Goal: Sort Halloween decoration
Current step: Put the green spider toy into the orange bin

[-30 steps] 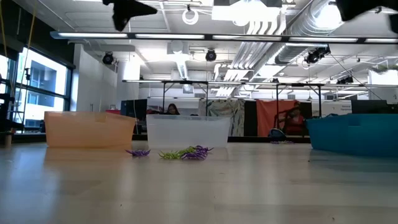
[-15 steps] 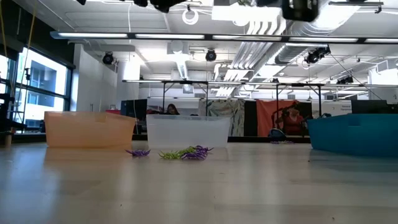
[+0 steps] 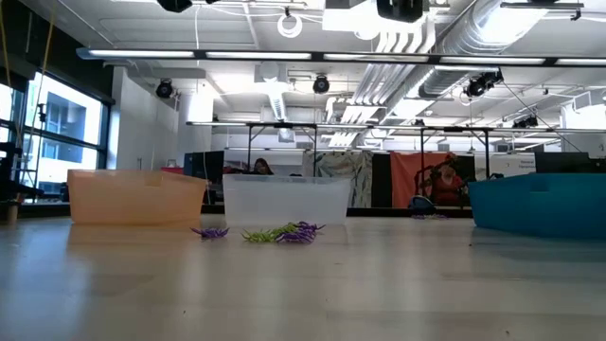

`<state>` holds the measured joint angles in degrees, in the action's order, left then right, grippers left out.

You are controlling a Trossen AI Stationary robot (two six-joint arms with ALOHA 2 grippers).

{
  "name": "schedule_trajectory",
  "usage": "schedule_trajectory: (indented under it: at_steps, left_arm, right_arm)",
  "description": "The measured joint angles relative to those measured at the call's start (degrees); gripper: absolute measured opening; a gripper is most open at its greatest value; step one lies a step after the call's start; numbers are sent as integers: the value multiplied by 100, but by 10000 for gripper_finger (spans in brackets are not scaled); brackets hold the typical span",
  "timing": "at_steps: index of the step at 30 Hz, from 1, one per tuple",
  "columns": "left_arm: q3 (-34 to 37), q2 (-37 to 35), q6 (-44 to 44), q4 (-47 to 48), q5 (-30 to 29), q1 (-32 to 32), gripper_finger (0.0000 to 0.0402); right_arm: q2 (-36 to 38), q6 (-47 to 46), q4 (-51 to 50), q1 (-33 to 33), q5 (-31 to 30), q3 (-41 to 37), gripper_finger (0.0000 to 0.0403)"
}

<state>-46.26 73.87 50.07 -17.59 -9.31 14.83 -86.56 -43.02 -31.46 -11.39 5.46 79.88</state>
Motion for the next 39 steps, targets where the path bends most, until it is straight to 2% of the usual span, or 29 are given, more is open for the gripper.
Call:
schedule_trajectory:
  at_steps: [4, 15, 21, 29, 33, 39]
  left_arm:
    - [0, 0, 470, -7, -279, 105, 184]
    - [-7, 80, 970, -127, -290, 92, 184]
    - [-1, 362, 1105, -403, -204, 124, 184]
    - [-2, 378, 1212, -379, -311, 216, 180]
    - [-2, 378, 1220, -384, -330, 214, 149]
    - [-2, 378, 1520, -563, -373, 232, 69]
  right_arm:
    - [-18, -22, 91, 109, 155, 2, 0]
    - [-172, -173, 387, 204, 430, 2, 0]
    - [-236, -210, 449, 204, 452, 2, 0]
    - [-236, -251, 456, 204, 449, 2, 0]
    - [-236, -286, 472, 204, 455, 2, 0]
    - [-236, -326, 475, 219, 461, 2, 0]
